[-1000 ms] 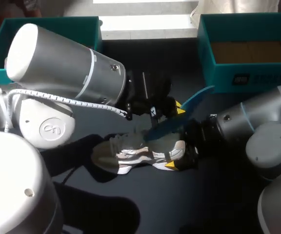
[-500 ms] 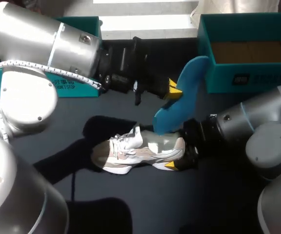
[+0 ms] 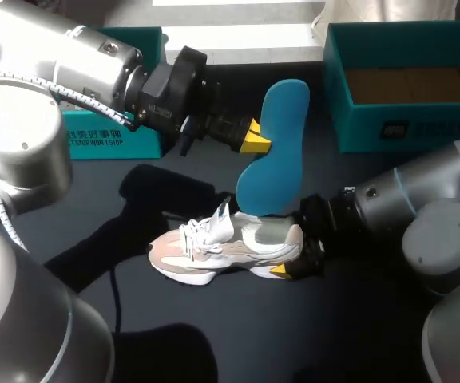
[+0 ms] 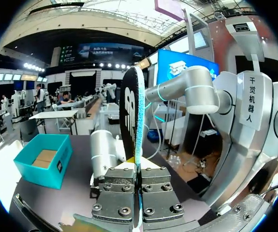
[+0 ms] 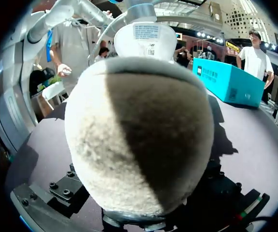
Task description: Take the shoe out of the shoebox, open the shoe tongue, remove and reinsert the insole, then place the shoe into the shoebox
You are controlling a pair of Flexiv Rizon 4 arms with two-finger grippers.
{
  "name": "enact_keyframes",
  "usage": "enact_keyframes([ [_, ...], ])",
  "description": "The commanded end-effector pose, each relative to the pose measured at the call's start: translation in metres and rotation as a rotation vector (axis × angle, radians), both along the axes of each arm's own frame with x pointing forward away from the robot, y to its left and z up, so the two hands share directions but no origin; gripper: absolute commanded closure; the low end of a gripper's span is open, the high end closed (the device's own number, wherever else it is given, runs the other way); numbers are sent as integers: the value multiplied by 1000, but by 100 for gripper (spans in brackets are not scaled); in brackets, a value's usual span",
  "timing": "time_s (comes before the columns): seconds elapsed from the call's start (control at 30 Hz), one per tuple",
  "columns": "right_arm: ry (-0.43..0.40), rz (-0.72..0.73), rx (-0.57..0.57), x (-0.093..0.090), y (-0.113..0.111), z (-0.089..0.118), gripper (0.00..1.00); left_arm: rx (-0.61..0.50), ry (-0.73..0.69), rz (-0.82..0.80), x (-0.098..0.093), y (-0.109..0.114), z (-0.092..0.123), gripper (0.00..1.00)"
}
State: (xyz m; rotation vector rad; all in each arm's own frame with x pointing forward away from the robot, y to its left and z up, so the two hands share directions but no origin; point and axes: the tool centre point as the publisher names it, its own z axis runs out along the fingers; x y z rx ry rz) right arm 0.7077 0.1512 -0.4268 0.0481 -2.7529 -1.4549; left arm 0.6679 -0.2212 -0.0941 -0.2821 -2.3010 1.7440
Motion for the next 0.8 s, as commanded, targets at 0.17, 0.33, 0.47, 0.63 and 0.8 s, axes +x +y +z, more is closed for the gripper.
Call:
enact_keyframes([
  [0.17, 0, -1, -6, -1, 0, -4, 100, 4, -1, -3, 1, -1, 1, 100],
  [0.33, 0, -1, -6, -1, 0, -4, 100, -57, 207, 7, -7, -1, 18, 100],
  [0.47, 0, -1, -6, -1, 0, -4, 100, -123, 368, 27, -16, 0, 35, 100],
  [0.63, 0, -1, -6, -1, 0, -4, 100, -113, 579, 43, -25, 3, 55, 100],
  [0.8, 0, -1, -6, -1, 0, -4, 100, -77, 651, 34, -28, 3, 69, 100],
])
